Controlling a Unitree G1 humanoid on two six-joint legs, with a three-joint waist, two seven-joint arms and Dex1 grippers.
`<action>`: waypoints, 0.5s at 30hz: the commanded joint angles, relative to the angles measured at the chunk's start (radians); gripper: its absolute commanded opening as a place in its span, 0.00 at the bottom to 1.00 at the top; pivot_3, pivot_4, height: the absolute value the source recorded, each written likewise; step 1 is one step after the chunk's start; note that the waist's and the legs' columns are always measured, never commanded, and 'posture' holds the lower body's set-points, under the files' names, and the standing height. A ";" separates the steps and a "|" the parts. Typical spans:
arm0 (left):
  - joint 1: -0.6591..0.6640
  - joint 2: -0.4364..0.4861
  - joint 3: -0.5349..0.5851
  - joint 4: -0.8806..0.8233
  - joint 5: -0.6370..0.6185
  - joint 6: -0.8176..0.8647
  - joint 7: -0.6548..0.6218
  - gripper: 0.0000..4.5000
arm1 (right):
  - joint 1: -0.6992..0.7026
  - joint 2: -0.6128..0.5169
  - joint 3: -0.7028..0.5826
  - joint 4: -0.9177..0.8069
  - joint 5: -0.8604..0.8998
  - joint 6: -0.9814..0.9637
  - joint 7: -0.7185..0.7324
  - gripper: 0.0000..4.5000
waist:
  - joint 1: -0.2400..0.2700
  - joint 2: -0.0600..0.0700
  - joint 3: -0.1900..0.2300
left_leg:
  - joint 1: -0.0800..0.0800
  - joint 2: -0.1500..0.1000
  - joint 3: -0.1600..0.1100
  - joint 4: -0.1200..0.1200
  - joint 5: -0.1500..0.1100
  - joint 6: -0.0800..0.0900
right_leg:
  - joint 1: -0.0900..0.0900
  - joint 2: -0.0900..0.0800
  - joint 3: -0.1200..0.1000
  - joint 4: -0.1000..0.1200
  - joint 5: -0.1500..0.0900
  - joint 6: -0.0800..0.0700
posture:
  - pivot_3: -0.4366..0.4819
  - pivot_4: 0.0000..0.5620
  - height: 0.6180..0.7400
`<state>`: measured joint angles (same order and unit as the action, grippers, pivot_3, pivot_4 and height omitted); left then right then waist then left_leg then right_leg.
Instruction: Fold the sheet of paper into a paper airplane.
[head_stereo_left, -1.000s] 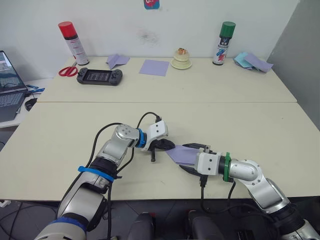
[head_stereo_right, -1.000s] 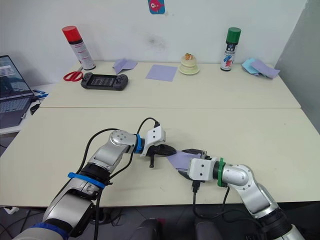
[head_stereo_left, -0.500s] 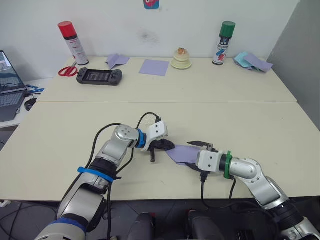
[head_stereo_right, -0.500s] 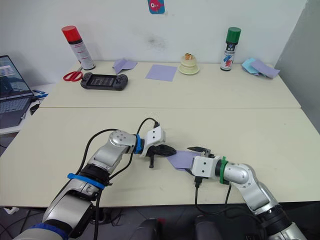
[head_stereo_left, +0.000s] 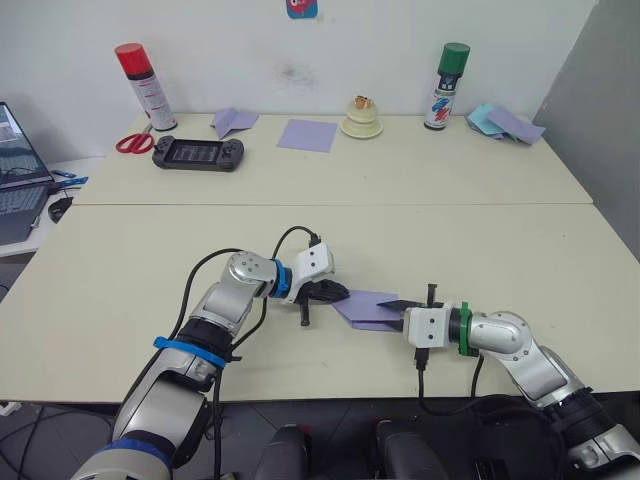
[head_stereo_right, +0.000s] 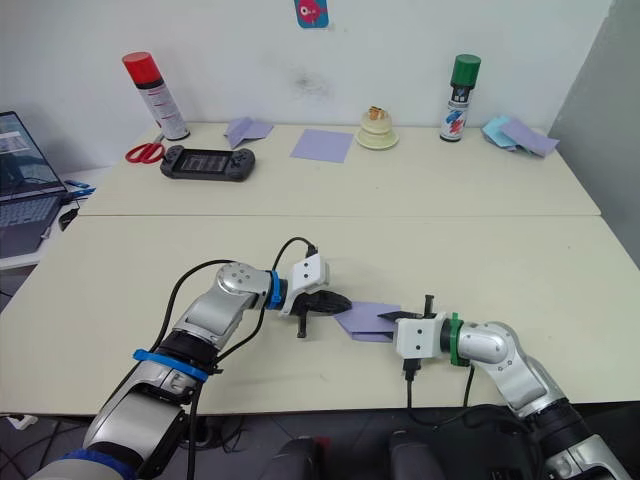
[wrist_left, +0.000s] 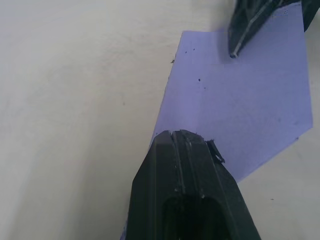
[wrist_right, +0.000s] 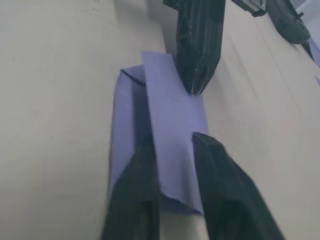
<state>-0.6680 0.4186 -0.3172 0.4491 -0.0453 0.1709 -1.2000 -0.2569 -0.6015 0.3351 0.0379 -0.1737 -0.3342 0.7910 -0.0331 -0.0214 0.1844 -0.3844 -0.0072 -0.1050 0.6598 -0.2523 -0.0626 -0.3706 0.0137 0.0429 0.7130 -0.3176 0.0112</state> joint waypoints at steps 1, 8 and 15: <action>0.026 0.021 0.009 0.018 -0.001 0.054 -0.003 0.00 | -0.039 0.015 -0.009 0.016 0.042 -0.004 0.031 0.00 | -0.001 0.000 0.000 | 0.000 0.000 0.000 0.000 0.000 0.000 | 0.000 0.000 0.000 0.000 0.000 0.000 | 0.48 0.27 1.00; 0.037 0.048 0.036 0.009 -0.015 0.088 0.009 0.00 | -0.077 0.039 -0.051 -0.029 0.250 0.253 0.171 0.00 | -0.004 0.000 0.000 | 0.001 0.001 -0.002 0.000 0.000 0.000 | 0.000 0.001 0.000 0.001 0.000 0.000 | 0.48 0.27 1.00; 0.072 0.077 0.052 -0.007 -0.017 0.096 0.028 0.00 | -0.160 0.077 -0.084 -0.074 0.377 0.668 0.166 0.00 | -0.007 0.000 0.000 | 0.001 0.001 -0.003 0.000 0.000 0.000 | 0.000 0.001 0.001 0.001 0.000 0.000 | 0.48 0.27 1.00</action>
<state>-0.6288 0.4684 -0.2594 0.4205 -0.0901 0.2489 -1.1862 -0.3980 -0.5285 0.2703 -0.0005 0.1775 0.2550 0.9605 -0.0405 -0.0212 0.1844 -0.3834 -0.0055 -0.1078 0.6590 -0.2523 -0.0626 -0.3710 0.0146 0.0435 0.7135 -0.3175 0.0110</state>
